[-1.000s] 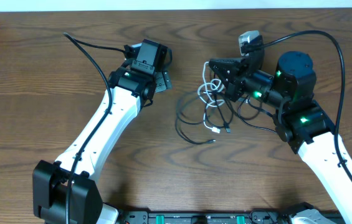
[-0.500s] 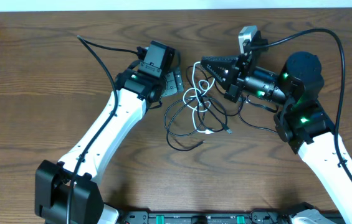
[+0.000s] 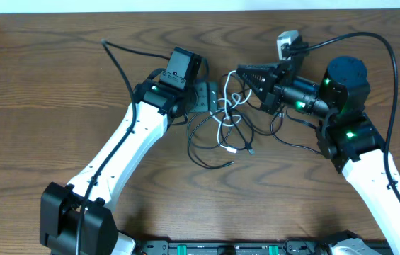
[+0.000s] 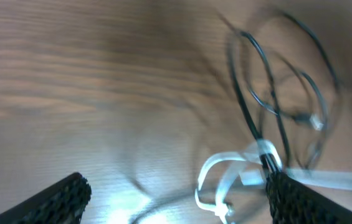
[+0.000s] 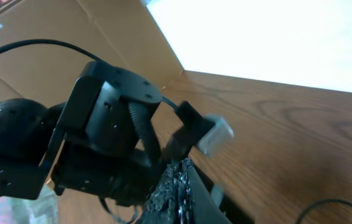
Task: Untangle cables
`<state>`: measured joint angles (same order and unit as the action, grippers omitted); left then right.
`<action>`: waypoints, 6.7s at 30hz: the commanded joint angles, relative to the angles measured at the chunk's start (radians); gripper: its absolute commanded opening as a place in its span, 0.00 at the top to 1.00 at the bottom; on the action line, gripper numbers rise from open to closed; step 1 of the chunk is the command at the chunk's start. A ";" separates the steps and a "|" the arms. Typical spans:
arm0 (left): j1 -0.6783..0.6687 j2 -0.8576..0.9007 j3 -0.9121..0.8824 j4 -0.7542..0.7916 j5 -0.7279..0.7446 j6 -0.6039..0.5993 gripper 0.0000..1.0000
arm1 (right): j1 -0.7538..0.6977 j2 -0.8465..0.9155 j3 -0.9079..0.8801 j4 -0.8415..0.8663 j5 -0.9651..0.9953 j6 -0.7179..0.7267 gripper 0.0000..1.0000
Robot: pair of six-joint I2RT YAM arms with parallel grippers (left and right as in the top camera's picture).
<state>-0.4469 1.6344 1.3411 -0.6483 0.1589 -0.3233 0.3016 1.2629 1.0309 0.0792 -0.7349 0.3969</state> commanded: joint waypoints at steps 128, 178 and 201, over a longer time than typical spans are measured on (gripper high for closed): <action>0.028 0.013 -0.028 -0.088 -0.211 0.266 0.09 | 0.100 0.332 -0.005 -0.658 0.259 0.142 0.01; 0.028 0.012 -0.028 -0.096 -0.211 0.266 0.09 | 0.022 0.536 -0.005 0.342 -0.444 0.501 0.99; 0.028 0.012 -0.028 0.011 0.010 0.232 0.09 | -0.036 0.536 -0.005 0.362 -0.559 0.481 0.99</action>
<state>-0.4213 1.6344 1.3170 -0.6464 0.1085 -0.0814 0.2752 1.8019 1.0203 0.4397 -1.2671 0.9352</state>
